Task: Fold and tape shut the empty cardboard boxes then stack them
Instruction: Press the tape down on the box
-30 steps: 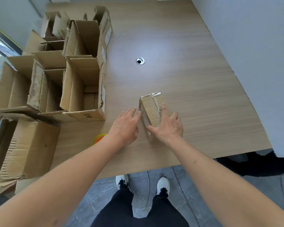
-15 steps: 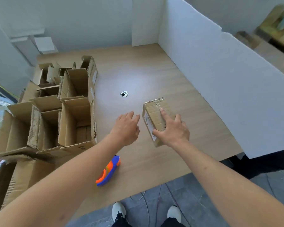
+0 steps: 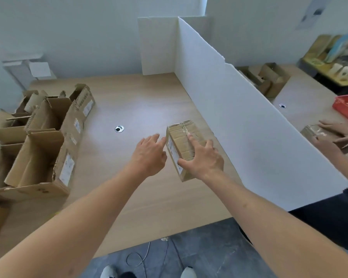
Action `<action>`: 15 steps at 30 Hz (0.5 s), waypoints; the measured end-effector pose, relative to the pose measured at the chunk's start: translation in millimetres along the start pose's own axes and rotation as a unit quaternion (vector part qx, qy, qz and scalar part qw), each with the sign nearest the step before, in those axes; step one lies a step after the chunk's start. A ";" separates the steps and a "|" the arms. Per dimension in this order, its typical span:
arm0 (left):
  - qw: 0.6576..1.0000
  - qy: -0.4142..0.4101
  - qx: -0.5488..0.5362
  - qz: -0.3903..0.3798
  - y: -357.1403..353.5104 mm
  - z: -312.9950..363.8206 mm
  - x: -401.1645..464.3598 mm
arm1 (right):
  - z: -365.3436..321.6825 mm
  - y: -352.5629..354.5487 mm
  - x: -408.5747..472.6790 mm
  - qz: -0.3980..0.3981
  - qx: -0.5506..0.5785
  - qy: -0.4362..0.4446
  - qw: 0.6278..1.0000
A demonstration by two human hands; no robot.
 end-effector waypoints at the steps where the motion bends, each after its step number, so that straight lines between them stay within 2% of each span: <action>1: 1.000 0.005 -0.002 0.000 -0.2 8.5 2.1 | 7.8 3.7 2.0 0.001 -0.002 0.004 1.000; 7: 0.999 0.027 -0.013 -0.020 -8.0 56.3 27.1 | 55.5 13.4 25.9 -0.019 0.012 0.011 1.000; 15: 0.999 0.018 -0.022 -0.043 -27.2 63.3 86.7 | 81.7 1.5 77.9 -0.047 0.004 -0.009 0.999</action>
Point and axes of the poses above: each hand's wrist, its own x-axis towards the middle knuckle, its own y-axis out of the back of the hand, z = x × y, the point moved 1 cm from there along x, towards the middle knuckle, and after that the axes turned 2 degrees about -y, right-handed, at the moved point
